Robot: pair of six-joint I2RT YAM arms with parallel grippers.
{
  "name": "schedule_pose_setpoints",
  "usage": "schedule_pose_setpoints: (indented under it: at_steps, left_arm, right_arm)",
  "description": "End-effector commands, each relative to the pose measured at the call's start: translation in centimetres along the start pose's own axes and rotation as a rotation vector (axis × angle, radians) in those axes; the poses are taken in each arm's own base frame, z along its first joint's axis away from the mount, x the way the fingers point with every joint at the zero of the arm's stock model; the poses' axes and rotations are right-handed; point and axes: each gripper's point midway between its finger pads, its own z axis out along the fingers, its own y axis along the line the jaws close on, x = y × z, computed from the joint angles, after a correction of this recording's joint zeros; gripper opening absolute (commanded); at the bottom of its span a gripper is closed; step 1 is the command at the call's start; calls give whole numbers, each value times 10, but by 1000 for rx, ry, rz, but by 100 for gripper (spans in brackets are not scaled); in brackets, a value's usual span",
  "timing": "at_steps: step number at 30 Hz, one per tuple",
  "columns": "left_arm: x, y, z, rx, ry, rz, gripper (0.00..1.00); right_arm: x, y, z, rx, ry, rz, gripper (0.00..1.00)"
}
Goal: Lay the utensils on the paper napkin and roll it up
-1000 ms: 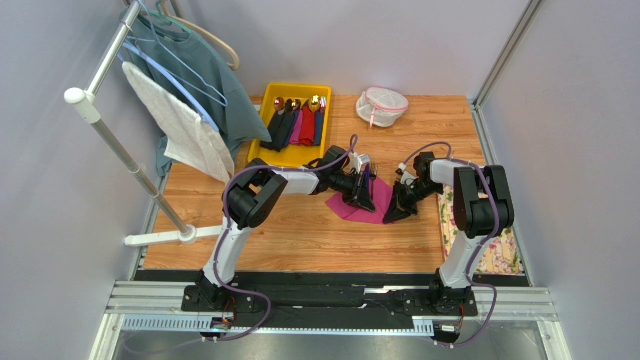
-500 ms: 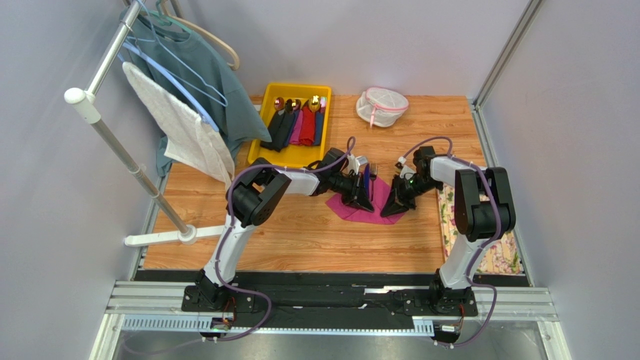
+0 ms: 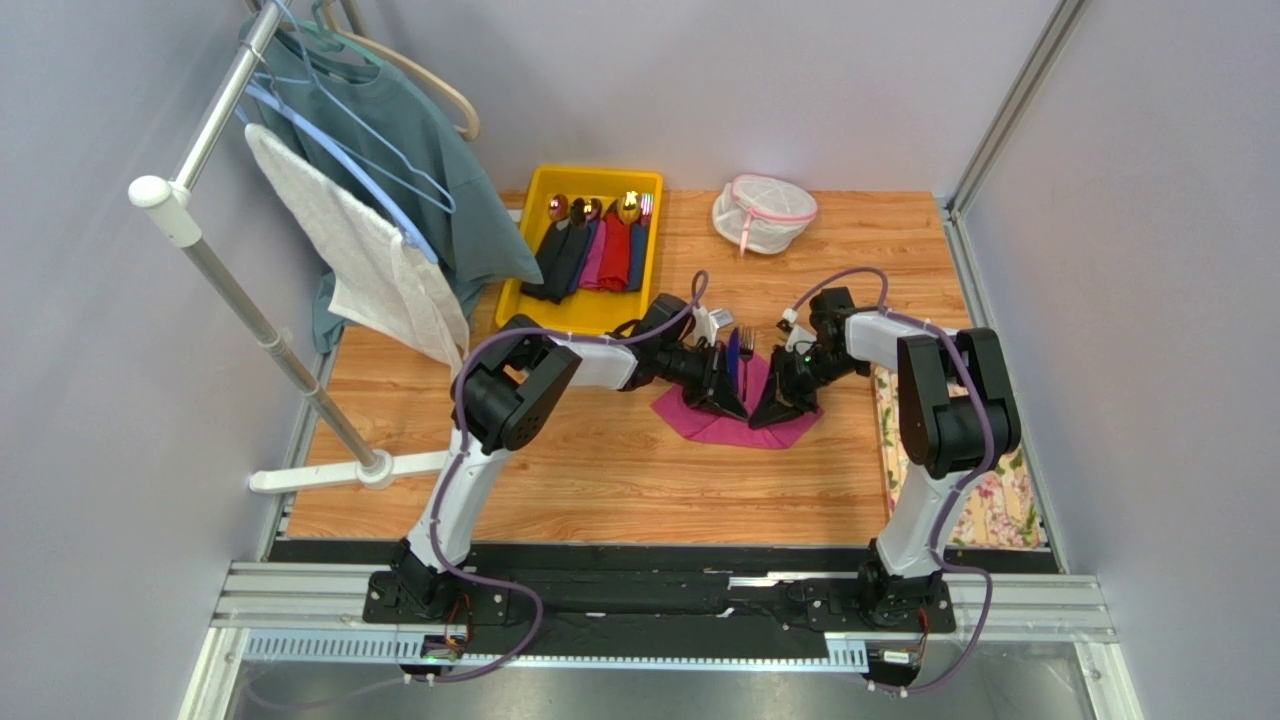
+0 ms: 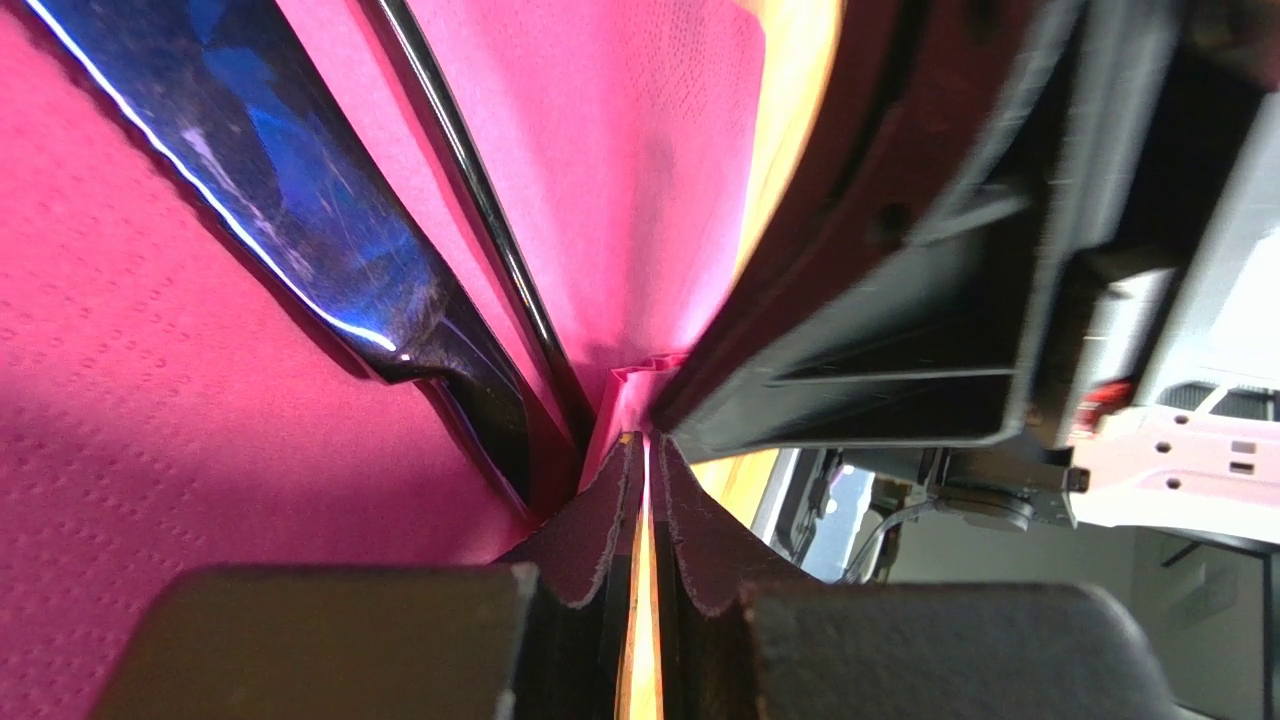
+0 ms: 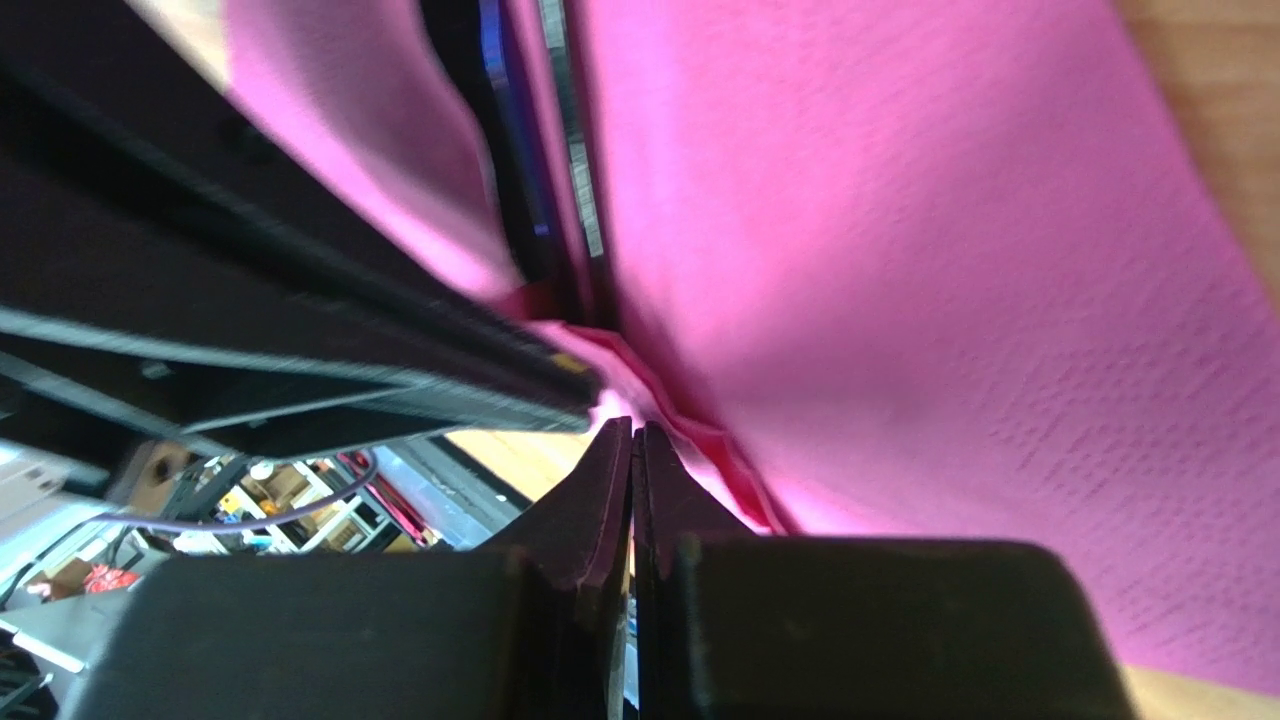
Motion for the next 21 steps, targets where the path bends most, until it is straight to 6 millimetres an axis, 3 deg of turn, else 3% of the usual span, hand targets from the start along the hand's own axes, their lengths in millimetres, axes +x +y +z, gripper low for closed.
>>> schedule_pose_setpoints:
  at_steps: [1,6,13,19,21]
  left_arm:
    - [-13,-17,-5,40,-34,35,12]
    - [-13,-7,-4,20,-35,8,12]
    - [-9,5,-3,-12,-23,-15,10]
    - [-7,12,-3,-24,-19,-26,9]
    - [-6,13,-2,-27,-16,-29,9]
  right_arm:
    - [-13,-6,4,38,-38,-16,3]
    - [-15,-7,3,51,-42,-17,3]
    - [-16,12,-10,4,-53,-28,7]
    - [-15,22,-33,8,-77,-46,20]
    - [-14,15,-40,35,-77,-26,26]
